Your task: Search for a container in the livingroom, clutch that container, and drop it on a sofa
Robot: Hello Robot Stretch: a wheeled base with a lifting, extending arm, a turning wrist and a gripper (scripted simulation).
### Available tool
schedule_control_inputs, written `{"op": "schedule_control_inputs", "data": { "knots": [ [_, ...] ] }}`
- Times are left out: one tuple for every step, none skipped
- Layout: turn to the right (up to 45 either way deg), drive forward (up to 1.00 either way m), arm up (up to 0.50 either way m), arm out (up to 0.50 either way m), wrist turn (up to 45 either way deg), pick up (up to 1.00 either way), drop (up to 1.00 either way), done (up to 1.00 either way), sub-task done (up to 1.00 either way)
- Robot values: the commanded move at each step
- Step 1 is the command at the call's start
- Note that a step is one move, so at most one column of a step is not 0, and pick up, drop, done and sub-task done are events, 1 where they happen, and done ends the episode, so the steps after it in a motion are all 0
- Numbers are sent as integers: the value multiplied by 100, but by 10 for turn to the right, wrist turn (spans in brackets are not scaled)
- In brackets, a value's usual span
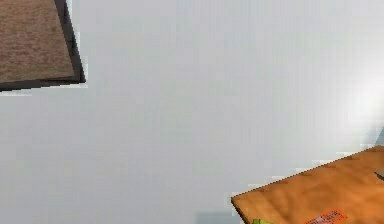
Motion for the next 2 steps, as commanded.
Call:
{"op": "schedule_control_inputs", "data": {
  "knots": [
    [0,0,0,0,450,0,0,0,0],
    [0,0,0,0,450,0,0,0,0]
  ]
}}
